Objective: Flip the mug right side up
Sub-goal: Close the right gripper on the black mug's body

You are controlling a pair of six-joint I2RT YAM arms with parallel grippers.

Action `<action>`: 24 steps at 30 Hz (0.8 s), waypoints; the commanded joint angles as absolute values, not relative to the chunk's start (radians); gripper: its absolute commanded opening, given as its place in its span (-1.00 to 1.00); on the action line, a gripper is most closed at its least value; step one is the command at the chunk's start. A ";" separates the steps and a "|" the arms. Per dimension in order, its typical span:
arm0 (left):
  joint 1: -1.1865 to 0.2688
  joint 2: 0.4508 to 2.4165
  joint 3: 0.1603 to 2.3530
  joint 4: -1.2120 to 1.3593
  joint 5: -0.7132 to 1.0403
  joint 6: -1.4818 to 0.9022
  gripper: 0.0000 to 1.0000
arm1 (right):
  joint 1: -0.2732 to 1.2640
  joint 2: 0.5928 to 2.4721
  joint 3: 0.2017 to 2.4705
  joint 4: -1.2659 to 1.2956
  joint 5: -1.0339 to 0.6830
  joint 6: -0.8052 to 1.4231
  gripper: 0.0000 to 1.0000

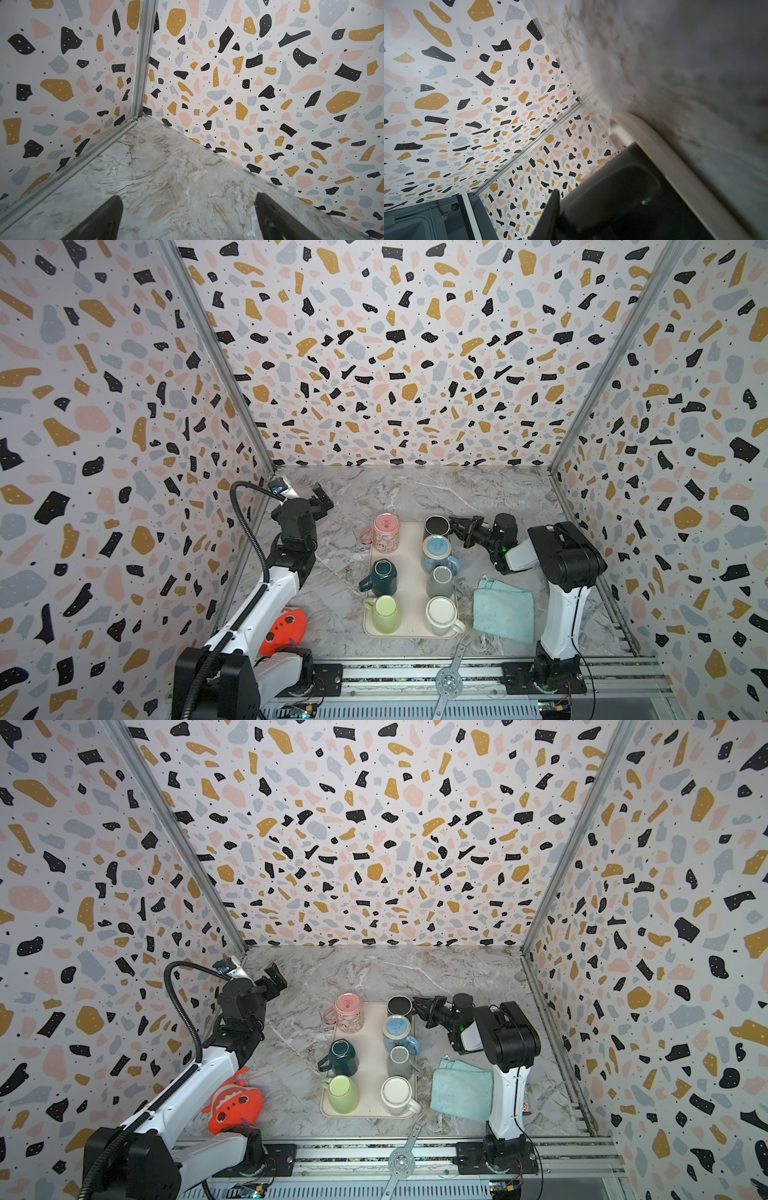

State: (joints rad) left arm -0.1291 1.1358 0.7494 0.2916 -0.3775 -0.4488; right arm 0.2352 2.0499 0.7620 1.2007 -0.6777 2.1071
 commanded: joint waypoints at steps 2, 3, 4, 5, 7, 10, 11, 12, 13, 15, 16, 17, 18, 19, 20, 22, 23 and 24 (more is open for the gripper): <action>-0.124 1.141 0.792 0.301 -0.398 -0.425 1.00 | 0.248 2.091 0.801 1.249 -0.654 2.394 -0.68; -0.124 1.141 0.792 0.301 -0.398 -0.426 0.99 | 0.250 2.098 0.809 1.259 -0.649 2.399 -0.72; -0.124 1.143 0.793 0.299 -0.399 -0.423 1.00 | 0.250 2.108 0.818 1.272 -0.642 2.402 -0.78; -0.124 1.143 0.793 0.299 -0.398 -0.423 0.99 | 0.252 2.115 0.825 1.282 -0.637 2.405 -0.84; -0.124 1.144 0.793 0.298 -0.397 -0.422 0.99 | 0.252 2.130 0.841 1.302 -0.630 2.411 -1.00; -0.124 1.147 0.793 0.297 -0.398 -0.422 1.00 | 0.252 2.144 0.862 1.321 -0.623 2.416 -1.00; -0.124 1.149 0.794 0.297 -0.396 -0.422 1.00 | 0.252 2.146 0.870 1.336 -0.619 2.415 -1.00; -0.124 1.149 0.795 0.296 -0.397 -0.421 1.00 | 0.252 2.150 0.878 1.358 -0.618 2.414 -1.00; -0.124 1.149 0.795 0.296 -0.395 -0.422 1.00 | 0.251 2.153 0.886 1.369 -0.618 2.414 -1.00; -0.124 1.149 0.797 0.295 -0.395 -0.423 1.00 | 0.252 2.158 0.903 1.395 -0.615 2.409 -1.00; -0.124 1.150 0.797 0.295 -0.393 -0.421 1.00 | 0.253 2.162 0.912 1.410 -0.612 2.405 -1.00; -0.124 1.151 0.799 0.295 -0.393 -0.422 1.00 | 0.252 2.165 0.921 1.427 -0.611 2.401 -1.00; -0.124 1.150 0.799 0.296 -0.393 -0.422 1.00 | 0.253 2.166 0.929 1.443 -0.609 2.397 -1.00; -0.124 1.150 0.801 0.295 -0.391 -0.422 1.00 | 0.253 2.168 0.938 1.456 -0.609 2.392 -1.00; -0.124 1.153 0.802 0.296 -0.388 -0.422 1.00 | 0.253 2.168 0.944 1.469 -0.610 2.386 -1.00; -0.124 1.152 0.804 0.297 -0.382 -0.424 1.00 | 0.255 2.161 0.952 1.487 -0.612 2.371 -1.00; -0.124 1.153 0.805 0.298 -0.378 -0.426 1.00 | 0.255 2.158 0.953 1.492 -0.613 2.360 -1.00; -0.124 1.154 0.805 0.298 -0.375 -0.428 1.00 | 0.256 2.153 0.953 1.495 -0.615 2.351 -1.00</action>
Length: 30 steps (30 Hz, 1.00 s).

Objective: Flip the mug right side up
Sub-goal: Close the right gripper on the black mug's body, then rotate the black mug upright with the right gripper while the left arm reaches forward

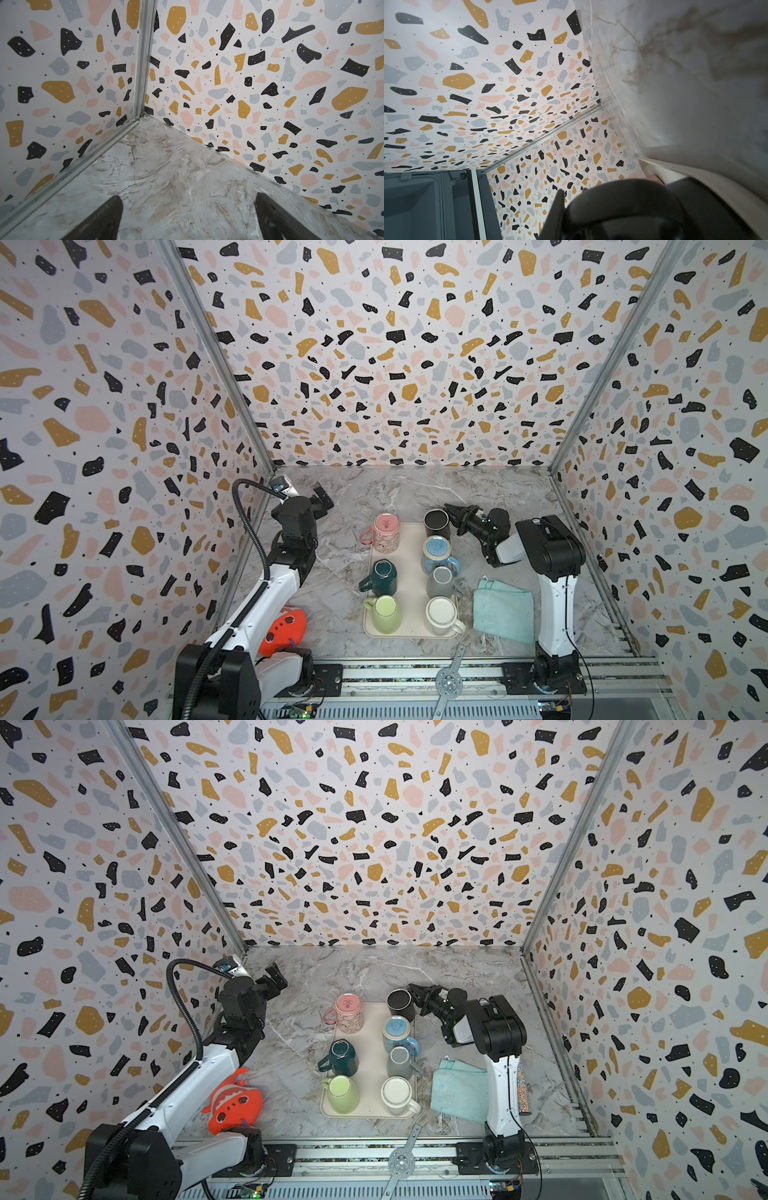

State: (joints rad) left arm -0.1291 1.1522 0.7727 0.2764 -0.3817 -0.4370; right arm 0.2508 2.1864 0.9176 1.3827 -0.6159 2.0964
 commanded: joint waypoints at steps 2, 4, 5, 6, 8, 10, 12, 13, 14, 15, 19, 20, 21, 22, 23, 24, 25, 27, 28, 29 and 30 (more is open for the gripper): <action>-0.123 1.155 0.807 0.298 -0.368 -0.431 1.00 | 0.256 2.144 0.953 1.500 -0.621 2.332 -1.00; -0.124 1.155 0.807 0.299 -0.362 -0.433 1.00 | 0.258 2.137 0.953 1.510 -0.629 2.313 -1.00; -0.124 1.155 0.807 0.299 -0.360 -0.434 1.00 | 0.258 2.136 0.957 1.516 -0.635 2.303 -1.00; -0.124 1.155 0.808 0.302 -0.358 -0.436 1.00 | 0.259 2.135 0.960 1.525 -0.639 2.292 -1.00; -0.124 1.157 0.810 0.305 -0.350 -0.438 1.00 | 0.261 2.134 0.965 1.537 -0.649 2.270 -1.00; -0.124 1.157 0.813 0.305 -0.345 -0.439 1.00 | 0.262 2.131 0.974 1.537 -0.657 2.245 -1.00; -0.124 1.155 0.815 0.305 -0.336 -0.440 1.00 | 0.261 2.128 0.985 1.536 -0.668 2.216 -1.00; -0.124 1.154 0.816 0.306 -0.335 -0.442 1.00 | 0.261 2.125 0.992 1.534 -0.674 2.202 -1.00; -0.124 1.152 0.816 0.305 -0.332 -0.443 1.00 | 0.262 2.123 0.999 1.529 -0.680 2.186 -1.00; -0.124 1.151 0.816 0.305 -0.330 -0.443 0.99 | 0.263 2.120 1.004 1.527 -0.685 2.171 -1.00; -0.124 1.143 0.818 0.308 -0.320 -0.443 1.00 | 0.262 2.103 1.023 1.520 -0.707 2.090 -1.00; -0.124 1.141 0.819 0.308 -0.318 -0.444 1.00 | 0.264 2.095 1.033 1.509 -0.723 2.056 -1.00; -0.124 1.141 0.819 0.310 -0.312 -0.443 1.00 | 0.263 2.085 1.047 1.485 -0.743 2.018 -1.00; -0.123 1.140 0.821 0.312 -0.306 -0.442 1.00 | 0.262 2.074 1.059 1.458 -0.759 1.977 -1.00; -0.123 1.140 0.824 0.315 -0.296 -0.442 1.00 | 0.262 2.062 1.073 1.417 -0.777 1.918 -1.00; -0.124 1.140 0.827 0.317 -0.284 -0.442 1.00 | 0.262 2.048 1.092 1.370 -0.798 1.855 -1.00; -0.124 1.141 0.832 0.318 -0.271 -0.443 1.00 | 0.264 2.035 1.109 1.338 -0.809 1.802 -1.00; -0.124 1.148 0.847 0.317 -0.232 -0.442 1.00 | 0.265 2.006 1.142 1.222 -0.828 1.676 -1.00; -0.124 1.154 0.855 0.315 -0.211 -0.442 0.98 | 0.265 1.994 1.156 1.187 -0.831 1.631 -1.00; -0.124 1.161 0.868 0.311 -0.191 -0.445 0.98 | 0.267 1.983 1.178 1.141 -0.837 1.572 -1.00; -0.124 1.170 0.884 0.303 -0.172 -0.446 0.96 | 0.270 1.970 1.200 1.084 -0.844 1.514 -1.00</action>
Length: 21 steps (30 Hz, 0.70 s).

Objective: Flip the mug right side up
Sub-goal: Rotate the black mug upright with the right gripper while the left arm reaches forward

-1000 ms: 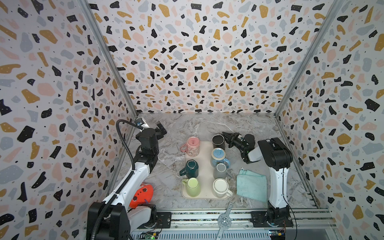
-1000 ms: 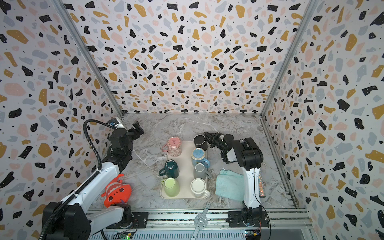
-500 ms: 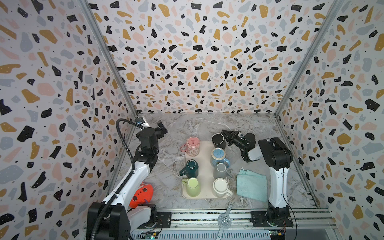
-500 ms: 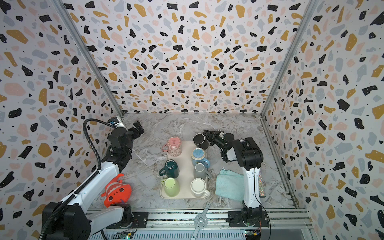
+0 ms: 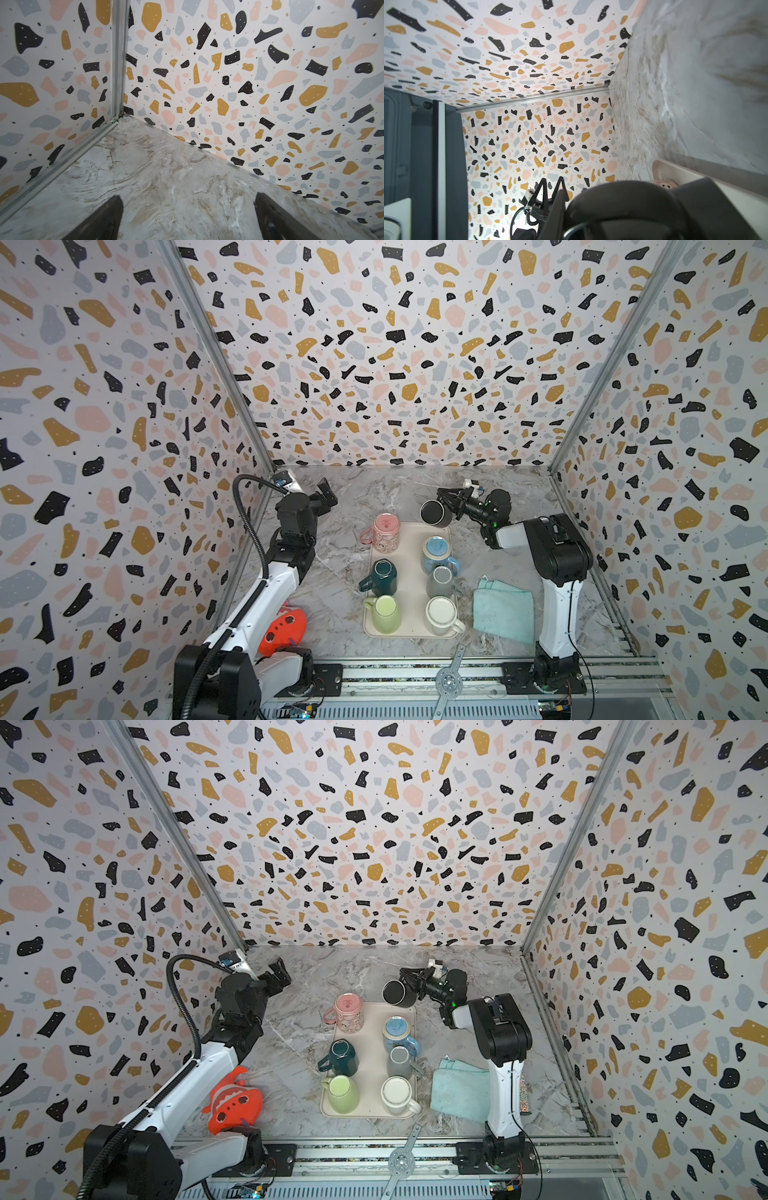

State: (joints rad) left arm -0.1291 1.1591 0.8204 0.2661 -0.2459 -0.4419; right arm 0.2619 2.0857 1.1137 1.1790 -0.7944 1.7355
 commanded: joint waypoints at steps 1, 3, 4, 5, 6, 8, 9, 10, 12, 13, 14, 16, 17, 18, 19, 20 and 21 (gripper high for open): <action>-0.124 1.180 0.902 0.295 -0.153 -0.444 0.95 | 0.272 1.960 1.219 1.040 -0.848 1.464 -1.00; -0.124 1.204 0.953 0.270 -0.108 -0.433 0.94 | 0.279 1.933 1.264 0.922 -0.849 1.325 -1.00; -0.124 1.215 0.975 0.259 -0.088 -0.428 0.93 | 0.283 1.922 1.282 0.859 -0.847 1.271 -1.00; -0.124 1.227 1.002 0.258 -0.064 -0.420 0.92 | 0.288 1.910 1.298 0.817 -0.843 1.209 -1.00; -0.124 1.239 1.029 0.224 -0.038 -0.409 0.91 | 0.295 1.896 1.318 0.754 -0.839 1.129 -1.00; -0.124 1.259 1.068 0.207 0.014 -0.395 0.90 | 0.310 1.876 1.349 0.648 -0.823 0.998 -1.00; -0.124 1.269 1.085 0.202 0.038 -0.391 0.89 | 0.317 1.867 1.359 0.603 -0.810 0.942 -1.00; -0.124 1.279 1.102 0.195 0.067 -0.386 0.88 | 0.325 1.857 1.370 0.550 -0.791 0.880 -1.00; -0.124 1.296 1.134 0.180 0.122 -0.377 0.86 | 0.342 1.841 1.384 0.476 -0.763 0.774 -1.00; -0.124 1.308 1.150 0.171 0.146 -0.373 0.85 | 0.351 1.833 1.390 0.437 -0.746 0.719 -1.00; -0.124 1.316 1.164 0.164 0.165 -0.372 0.84 | 0.361 1.822 1.393 0.408 -0.731 0.666 -1.00; -0.124 1.330 1.182 0.159 0.196 -0.371 0.83 | 0.377 1.806 1.400 0.352 -0.694 0.579 -1.00; -0.124 1.337 1.191 0.158 0.212 -0.372 0.82 | 0.388 1.792 1.401 0.328 -0.675 0.532 -1.00; -0.124 1.344 1.199 0.164 0.229 -0.372 0.82 | 0.396 1.782 1.405 0.306 -0.660 0.494 -1.00; -0.124 1.353 1.212 0.168 0.251 -0.373 0.82 | 0.408 1.771 1.414 0.277 -0.649 0.443 -1.00; -0.124 1.364 1.227 0.167 0.278 -0.371 0.82 | 0.423 1.758 1.426 0.239 -0.626 0.382 -1.00; -0.124 1.374 1.245 0.160 0.299 -0.365 0.81 | 0.438 1.745 1.435 0.204 -0.595 0.327 -1.00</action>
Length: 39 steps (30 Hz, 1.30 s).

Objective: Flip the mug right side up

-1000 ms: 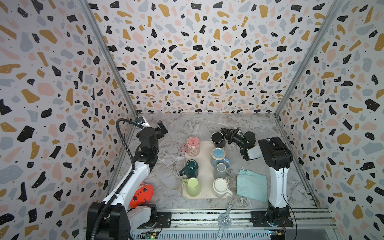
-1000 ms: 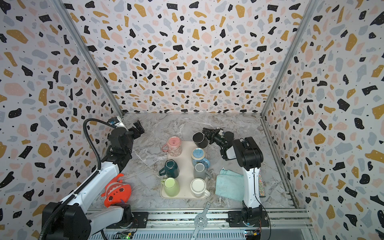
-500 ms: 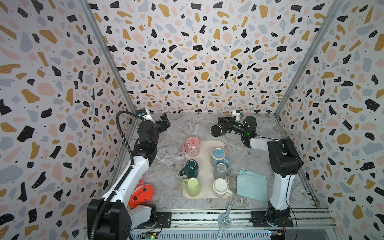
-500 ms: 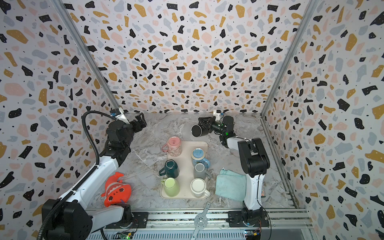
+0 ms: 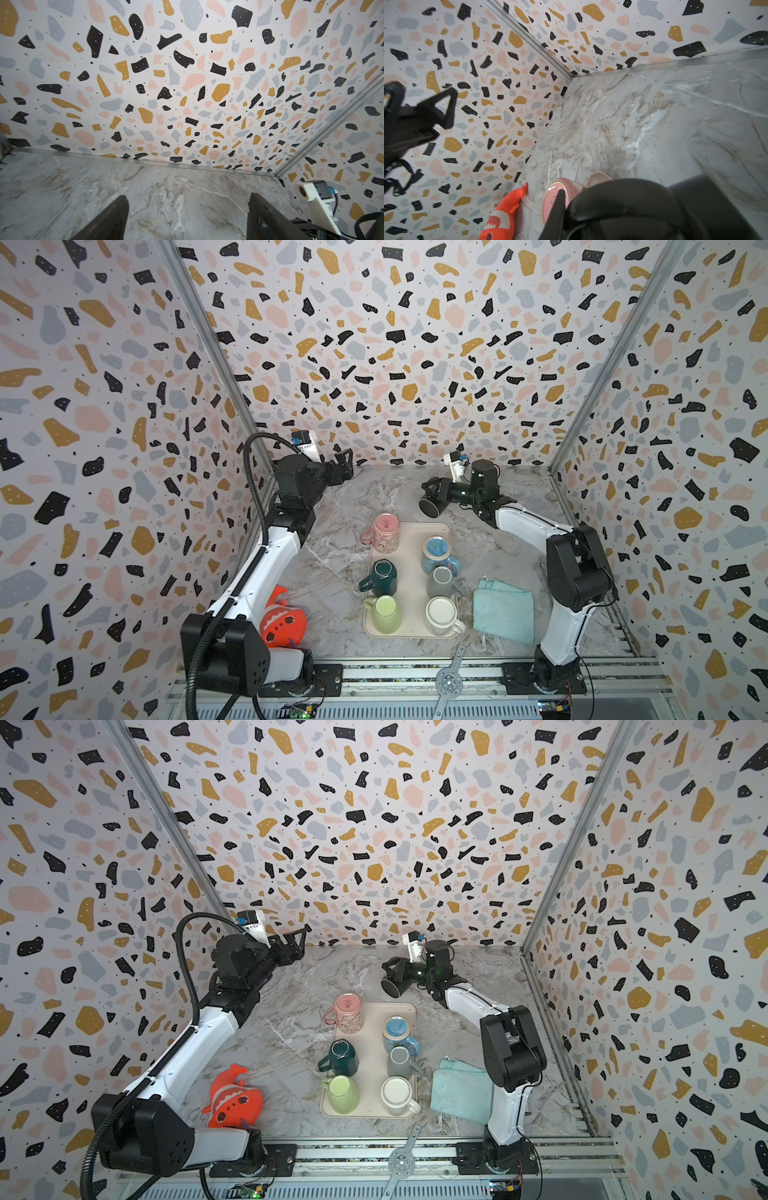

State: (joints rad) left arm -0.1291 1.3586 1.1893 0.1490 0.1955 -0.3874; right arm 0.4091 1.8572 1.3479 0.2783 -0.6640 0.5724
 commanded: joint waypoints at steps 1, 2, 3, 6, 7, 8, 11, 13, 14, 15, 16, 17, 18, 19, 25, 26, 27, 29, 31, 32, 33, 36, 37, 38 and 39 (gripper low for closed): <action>-0.124 1.387 1.265 0.148 0.326 -0.360 0.81 | 0.459 1.731 1.446 0.164 -0.548 0.257 -1.00; -0.124 1.402 1.286 0.136 0.347 -0.354 0.80 | 0.480 1.716 1.451 0.135 -0.502 0.186 -1.00; -0.124 1.412 1.301 0.128 0.367 -0.349 0.79 | 0.496 1.703 1.451 0.118 -0.470 0.135 -1.00; -0.124 1.447 1.348 0.104 0.426 -0.336 0.78 | 0.538 1.668 1.437 0.093 -0.394 -0.005 -1.00; -0.124 1.459 1.364 0.096 0.442 -0.332 0.78 | 0.555 1.655 1.427 0.090 -0.356 -0.055 -1.00; -0.124 1.469 1.377 0.088 0.459 -0.328 0.76 | 0.570 1.646 1.415 0.095 -0.320 -0.102 -1.00; -0.124 1.499 1.423 0.057 0.500 -0.314 0.73 | 0.620 1.619 1.368 0.126 -0.187 -0.234 -1.00; -0.124 1.514 1.455 0.028 0.544 -0.294 0.72 | 0.659 1.607 1.334 0.162 -0.075 -0.329 -1.00; -0.124 1.523 1.473 0.013 0.571 -0.282 0.71 | 0.680 1.602 1.317 0.185 -0.011 -0.378 -1.00; -0.124 1.527 1.487 0.001 0.590 -0.275 0.69 | 0.696 1.599 1.303 0.205 0.036 -0.417 -1.00; -0.124 1.531 1.502 -0.011 0.605 -0.270 0.68 | 0.712 1.599 1.290 0.227 0.090 -0.465 -1.00; -0.124 1.533 1.511 -0.018 0.618 -0.265 0.66 | 0.724 1.599 1.275 0.252 0.139 -0.503 -1.00; -0.124 1.534 1.515 -0.021 0.625 -0.262 0.64 | 0.732 1.600 1.265 0.270 0.174 -0.535 -1.00; -0.124 1.531 1.518 -0.023 0.627 -0.262 0.63 | 0.741 1.602 1.254 0.295 0.211 -0.567 -1.00; -0.144 1.530 1.517 -0.030 0.710 -0.246 0.51 | 0.777 1.604 1.156 0.518 0.385 -0.739 -1.00; -0.153 1.531 1.518 -0.042 0.724 -0.230 0.51 | 0.782 1.607 1.145 0.550 0.401 -0.760 -1.00; -0.161 1.530 1.522 -0.060 0.731 -0.207 0.51 | 0.785 1.608 1.136 0.574 0.413 -0.777 -1.00; -0.181 1.527 1.538 -0.118 0.730 -0.141 0.55 | 0.791 1.613 1.117 0.628 0.433 -0.816 -1.00; -0.194 1.528 1.550 -0.152 0.710 -0.103 0.57 | 0.798 1.618 1.101 0.671 0.454 -0.854 -1.00; -0.199 1.528 1.554 -0.157 0.702 -0.096 0.58 | 0.801 1.623 1.094 0.690 0.465 -0.873 -1.00; -0.201 1.529 1.559 -0.158 0.700 -0.097 0.59 | 0.804 1.624 1.088 0.706 0.472 -0.885 -1.00; -0.211 1.545 1.589 -0.180 0.709 -0.082 0.62 | 0.808 1.623 1.065 0.756 0.490 -0.919 -1.00; -0.217 1.555 1.609 -0.209 0.710 -0.061 0.64 | 0.810 1.620 1.057 0.772 0.493 -0.930 -1.00; -0.221 1.566 1.632 -0.242 0.707 -0.039 0.65 | 0.811 1.619 1.052 0.787 0.495 -0.940 -1.00; -0.227 1.582 1.662 -0.294 0.707 -0.005 0.66 | 0.813 1.619 1.049 0.797 0.498 -0.951 -1.00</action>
